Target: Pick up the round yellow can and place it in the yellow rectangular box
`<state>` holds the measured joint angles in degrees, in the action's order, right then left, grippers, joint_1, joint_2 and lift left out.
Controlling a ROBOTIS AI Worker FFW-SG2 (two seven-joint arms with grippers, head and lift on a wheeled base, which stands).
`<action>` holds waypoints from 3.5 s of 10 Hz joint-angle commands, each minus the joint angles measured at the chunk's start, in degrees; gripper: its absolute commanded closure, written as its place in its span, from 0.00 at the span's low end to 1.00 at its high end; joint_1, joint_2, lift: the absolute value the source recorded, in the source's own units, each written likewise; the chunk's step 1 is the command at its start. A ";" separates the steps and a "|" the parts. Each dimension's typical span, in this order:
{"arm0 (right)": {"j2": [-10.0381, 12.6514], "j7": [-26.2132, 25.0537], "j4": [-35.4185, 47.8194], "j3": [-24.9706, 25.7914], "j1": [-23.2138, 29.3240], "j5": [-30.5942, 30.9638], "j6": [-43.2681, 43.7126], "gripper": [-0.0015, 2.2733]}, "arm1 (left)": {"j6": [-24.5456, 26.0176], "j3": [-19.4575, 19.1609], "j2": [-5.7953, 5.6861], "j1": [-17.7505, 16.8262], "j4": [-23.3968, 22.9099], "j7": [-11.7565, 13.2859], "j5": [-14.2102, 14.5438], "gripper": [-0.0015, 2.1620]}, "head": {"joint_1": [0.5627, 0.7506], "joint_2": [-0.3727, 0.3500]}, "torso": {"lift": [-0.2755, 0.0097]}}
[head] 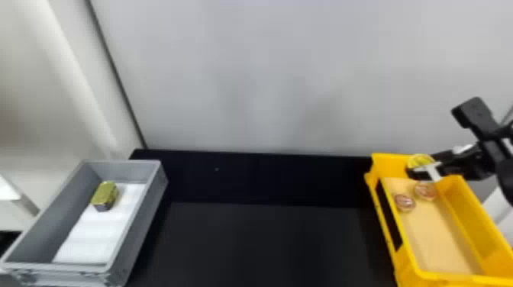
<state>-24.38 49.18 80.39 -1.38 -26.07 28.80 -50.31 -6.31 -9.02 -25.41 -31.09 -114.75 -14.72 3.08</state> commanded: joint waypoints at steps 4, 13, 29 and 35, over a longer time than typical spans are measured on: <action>0.57 2.18 0.82 9.29 6.82 5.76 -1.92 0.29 | 0.24 0.22 -0.09 -0.29 -0.21 0.21 -0.09 0.06 | 0.53 0.59 | 0.93; 5.31 -1.96 -9.20 15.79 9.81 2.07 -1.57 0.29 | -0.02 0.75 0.44 -0.64 -0.21 0.21 -0.26 0.06 | 0.53 0.59 | 0.93; 5.31 -9.43 -16.40 13.95 6.74 -7.43 -0.51 0.01 | -0.20 0.93 0.44 -0.64 -0.21 0.21 -0.44 0.06 | 0.53 0.59 | 0.93; 4.70 -16.03 10.40 17.11 5.50 -7.43 -5.44 0.04 | 0.07 0.58 0.17 0.06 -0.39 0.30 -0.44 0.06 | 0.53 0.59 | 0.93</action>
<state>-19.57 34.92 80.92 14.35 -19.65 21.36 -53.88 -6.34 -8.29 -25.13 -31.33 -115.01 -14.41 2.64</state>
